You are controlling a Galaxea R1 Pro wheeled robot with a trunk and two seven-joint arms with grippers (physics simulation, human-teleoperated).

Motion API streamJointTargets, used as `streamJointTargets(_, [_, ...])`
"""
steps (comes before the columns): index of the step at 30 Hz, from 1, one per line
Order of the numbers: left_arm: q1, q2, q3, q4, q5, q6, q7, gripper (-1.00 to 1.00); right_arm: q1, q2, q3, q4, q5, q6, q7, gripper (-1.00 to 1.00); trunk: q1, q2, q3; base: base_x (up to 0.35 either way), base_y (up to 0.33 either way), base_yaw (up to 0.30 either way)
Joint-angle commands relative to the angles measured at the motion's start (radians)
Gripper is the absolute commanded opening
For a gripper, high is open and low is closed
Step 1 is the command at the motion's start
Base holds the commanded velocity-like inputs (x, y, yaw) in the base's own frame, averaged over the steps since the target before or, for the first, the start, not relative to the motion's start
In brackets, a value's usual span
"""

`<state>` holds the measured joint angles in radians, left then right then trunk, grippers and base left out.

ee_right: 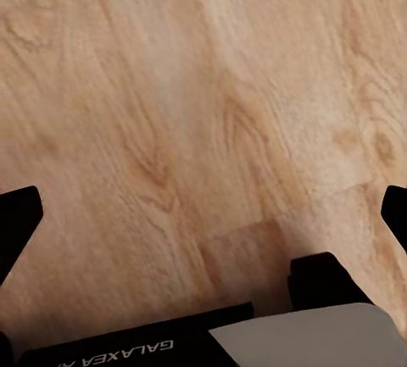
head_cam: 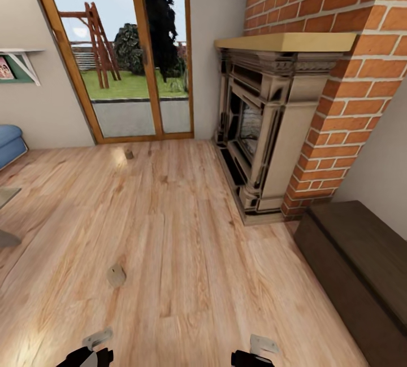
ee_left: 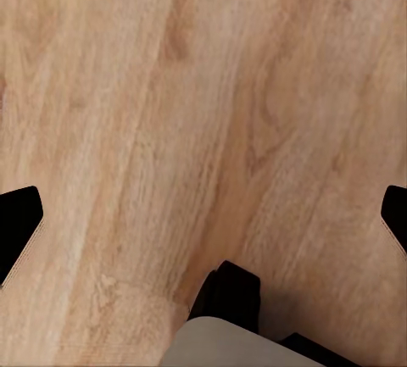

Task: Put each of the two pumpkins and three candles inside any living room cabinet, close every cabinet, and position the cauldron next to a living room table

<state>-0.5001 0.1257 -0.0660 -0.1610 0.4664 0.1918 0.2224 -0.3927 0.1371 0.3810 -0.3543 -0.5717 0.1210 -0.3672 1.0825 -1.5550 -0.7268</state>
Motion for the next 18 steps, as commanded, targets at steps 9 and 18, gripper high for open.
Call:
streamJointTargets(9, [0.0,0.0,0.0,0.0,0.0,0.0,0.0,1.0,0.0,-0.003,0.001,-0.001,-0.001,-0.001,0.002,1.0,0.0,0.0,0.0,0.226,0.144,0.0])
streamJointTargets(18, [0.0,0.0,0.0,0.0,0.0,0.0,0.0,1.0,0.0,-0.006,-0.002,-0.001,-0.004,-0.001,0.002,1.0,0.0,0.0,0.0,0.07,0.152,-0.138])
